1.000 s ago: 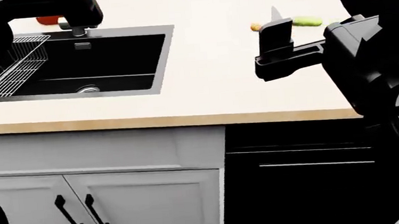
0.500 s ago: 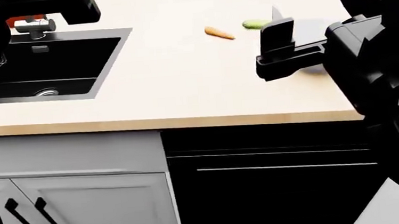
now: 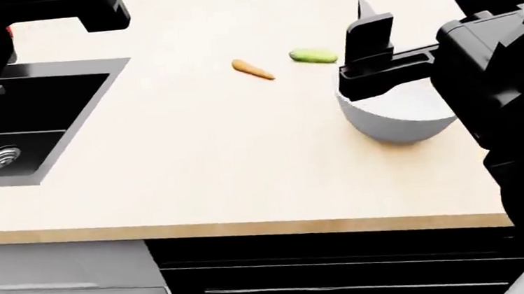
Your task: Place the two vegetables and bowl onto the tray for setting up a vegetable dip station.
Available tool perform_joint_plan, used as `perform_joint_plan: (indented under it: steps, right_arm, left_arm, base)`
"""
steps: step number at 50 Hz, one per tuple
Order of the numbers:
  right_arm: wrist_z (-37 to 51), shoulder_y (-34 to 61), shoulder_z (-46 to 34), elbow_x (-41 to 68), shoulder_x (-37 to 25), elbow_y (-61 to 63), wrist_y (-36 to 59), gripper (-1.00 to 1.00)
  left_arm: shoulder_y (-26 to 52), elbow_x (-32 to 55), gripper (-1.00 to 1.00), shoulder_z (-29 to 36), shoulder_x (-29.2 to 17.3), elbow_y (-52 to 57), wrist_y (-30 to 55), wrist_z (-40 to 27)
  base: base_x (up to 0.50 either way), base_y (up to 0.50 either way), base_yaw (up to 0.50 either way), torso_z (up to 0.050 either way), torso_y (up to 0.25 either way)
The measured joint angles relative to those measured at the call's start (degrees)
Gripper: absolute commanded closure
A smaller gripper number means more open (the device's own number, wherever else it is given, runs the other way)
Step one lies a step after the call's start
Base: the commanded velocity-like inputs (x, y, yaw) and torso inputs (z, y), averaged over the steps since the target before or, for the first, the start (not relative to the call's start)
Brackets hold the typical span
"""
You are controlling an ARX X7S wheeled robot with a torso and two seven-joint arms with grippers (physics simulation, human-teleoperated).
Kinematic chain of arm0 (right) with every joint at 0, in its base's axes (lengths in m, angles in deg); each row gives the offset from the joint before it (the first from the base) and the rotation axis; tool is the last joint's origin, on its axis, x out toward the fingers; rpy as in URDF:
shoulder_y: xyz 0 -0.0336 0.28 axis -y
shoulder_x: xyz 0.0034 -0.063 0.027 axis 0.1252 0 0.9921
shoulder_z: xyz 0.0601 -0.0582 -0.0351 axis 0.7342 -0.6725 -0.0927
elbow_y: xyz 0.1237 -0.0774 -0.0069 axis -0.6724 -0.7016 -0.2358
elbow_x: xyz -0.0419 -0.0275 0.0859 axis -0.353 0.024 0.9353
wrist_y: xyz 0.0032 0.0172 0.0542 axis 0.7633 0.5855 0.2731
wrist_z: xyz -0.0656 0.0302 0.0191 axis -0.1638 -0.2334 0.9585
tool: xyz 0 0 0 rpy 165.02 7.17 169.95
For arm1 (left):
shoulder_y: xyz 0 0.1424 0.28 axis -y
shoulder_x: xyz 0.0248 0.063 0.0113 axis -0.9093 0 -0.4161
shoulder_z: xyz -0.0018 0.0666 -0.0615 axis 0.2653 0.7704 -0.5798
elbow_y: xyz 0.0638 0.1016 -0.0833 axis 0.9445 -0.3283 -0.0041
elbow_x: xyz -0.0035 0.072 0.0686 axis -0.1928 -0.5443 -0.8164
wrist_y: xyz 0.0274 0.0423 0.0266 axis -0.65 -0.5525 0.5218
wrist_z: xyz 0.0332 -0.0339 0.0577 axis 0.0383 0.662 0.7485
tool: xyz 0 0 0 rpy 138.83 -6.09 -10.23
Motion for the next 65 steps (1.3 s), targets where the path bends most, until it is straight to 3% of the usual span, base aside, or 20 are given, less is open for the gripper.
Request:
perform_joint_plan:
  steps: [18,35,49,65]
  right_arm:
    - [0.5,0.5,-0.9,0.9,-1.1,-0.1,-1.1,-1.0]
    - [1.6,1.6,-3.6,1.4,-2.6,-0.8,-0.7,-1.0]
    - [6.0,2.6,-5.6,3.7,-4.7,-2.0,-1.7,-1.0]
    - [4.7,3.3,-5.3,3.9,-5.3,-0.9,-3.0,-1.0]
  left_arm:
    - [0.0,-0.5,-1.0,0.7,-0.6,0.0,-1.0,0.5]
    - [0.2,-0.7,-1.0,1.4,-1.3,-0.1,-1.9,0.8]
    - [-0.3,-1.2,-1.0,2.2,-1.6,-0.2,-2.5,0.9]
    - [-0.5,-1.3,-1.0,2.9,-1.9,0.0,-3.3,1.0]
  base:
    - [0.12,-0.49,0.0,0.0,0.0]
    - [0.39,0.02,0.0,0.0,0.001]
    - [0.0,0.0,0.0,0.0,0.0]
    - [0.22,0.01,-0.09,0.0,0.001]
